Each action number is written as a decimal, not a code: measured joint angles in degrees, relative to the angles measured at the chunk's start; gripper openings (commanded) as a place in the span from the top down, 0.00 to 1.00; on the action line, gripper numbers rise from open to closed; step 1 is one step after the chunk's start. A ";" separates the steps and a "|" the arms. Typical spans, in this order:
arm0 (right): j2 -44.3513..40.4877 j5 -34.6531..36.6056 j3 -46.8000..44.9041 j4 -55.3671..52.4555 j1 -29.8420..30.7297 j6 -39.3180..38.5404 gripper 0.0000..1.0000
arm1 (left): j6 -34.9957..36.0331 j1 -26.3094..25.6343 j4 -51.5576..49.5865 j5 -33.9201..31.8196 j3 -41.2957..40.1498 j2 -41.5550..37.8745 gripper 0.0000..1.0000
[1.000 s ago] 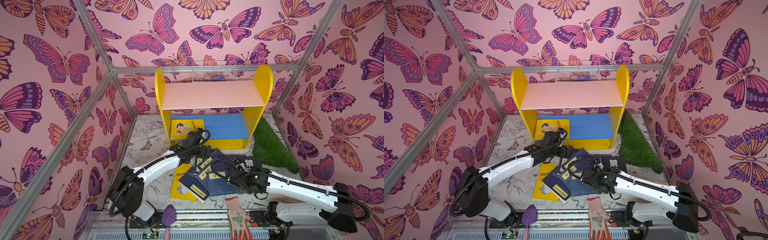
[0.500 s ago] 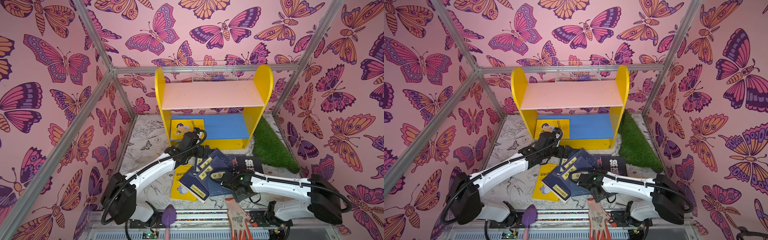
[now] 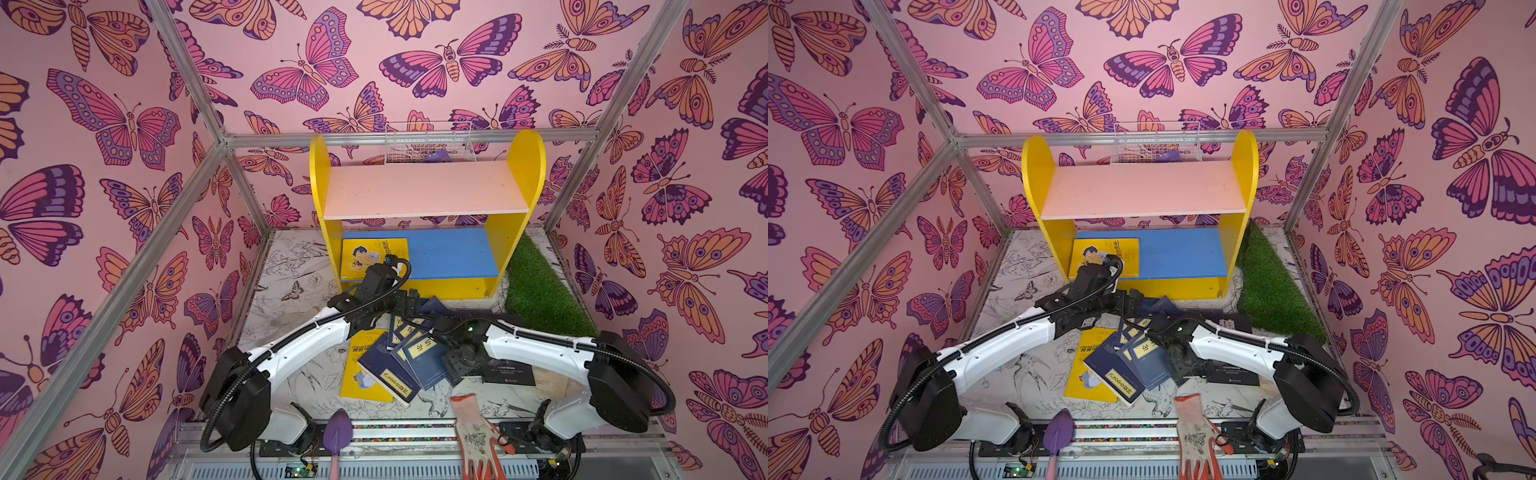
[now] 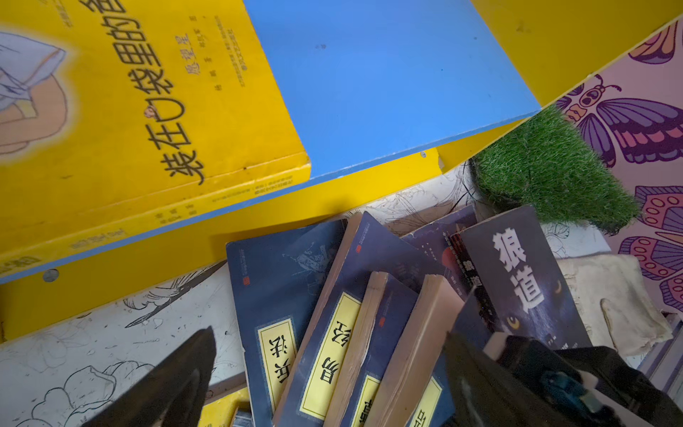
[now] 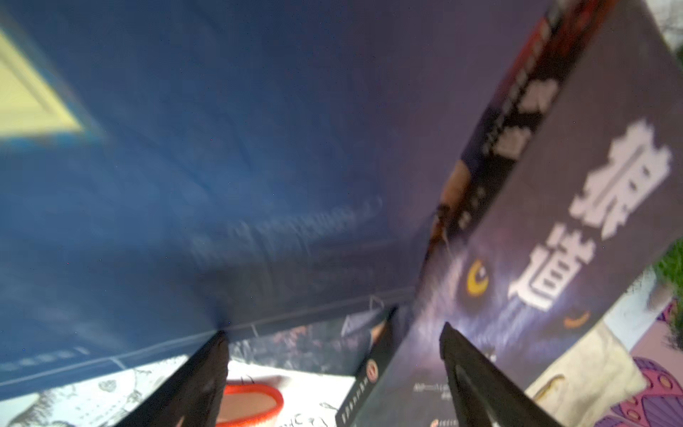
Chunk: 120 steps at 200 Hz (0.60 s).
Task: Stacking books/files
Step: Move the books to the books.
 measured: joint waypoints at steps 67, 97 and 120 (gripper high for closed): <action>9.07 -3.74 9.01 4.52 -0.76 -8.17 0.10 | 0.74 0.00 -1.46 -0.44 0.00 -0.46 0.00; 5.73 -4.37 7.17 8.76 -2.14 -7.82 0.10 | 1.81 0.00 -1.57 0.02 0.00 -1.31 0.00; -4.09 -5.57 2.45 9.92 -10.29 -4.39 0.10 | 3.23 -0.24 -1.25 1.42 0.22 -1.31 0.00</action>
